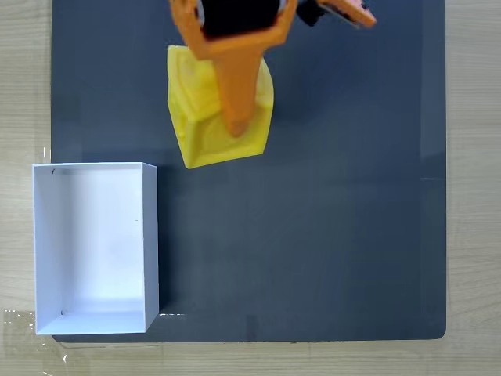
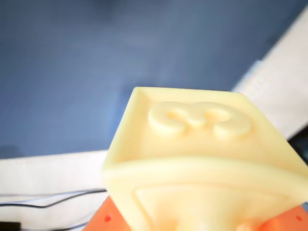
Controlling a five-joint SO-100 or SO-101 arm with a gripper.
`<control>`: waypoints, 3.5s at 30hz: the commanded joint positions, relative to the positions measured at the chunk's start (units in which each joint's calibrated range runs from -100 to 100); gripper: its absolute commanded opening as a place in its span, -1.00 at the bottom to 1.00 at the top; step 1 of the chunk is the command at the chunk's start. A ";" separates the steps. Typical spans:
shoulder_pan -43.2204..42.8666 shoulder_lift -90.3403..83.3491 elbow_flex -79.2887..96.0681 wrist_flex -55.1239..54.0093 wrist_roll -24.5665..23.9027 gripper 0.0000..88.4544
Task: Grasp a yellow block and put it in the box
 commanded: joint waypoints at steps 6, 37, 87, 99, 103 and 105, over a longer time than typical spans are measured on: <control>-0.41 -5.94 -7.09 -10.79 -1.47 -0.65; 19.37 55.50 -43.10 -20.39 -15.06 -0.65; -4.71 -8.74 1.41 4.39 -20.05 -0.98; -4.62 -43.74 64.19 -17.86 -16.32 -0.98; -4.20 -56.28 75.04 -16.98 -14.85 -0.98; -4.62 -62.30 79.47 -14.37 -15.11 -0.98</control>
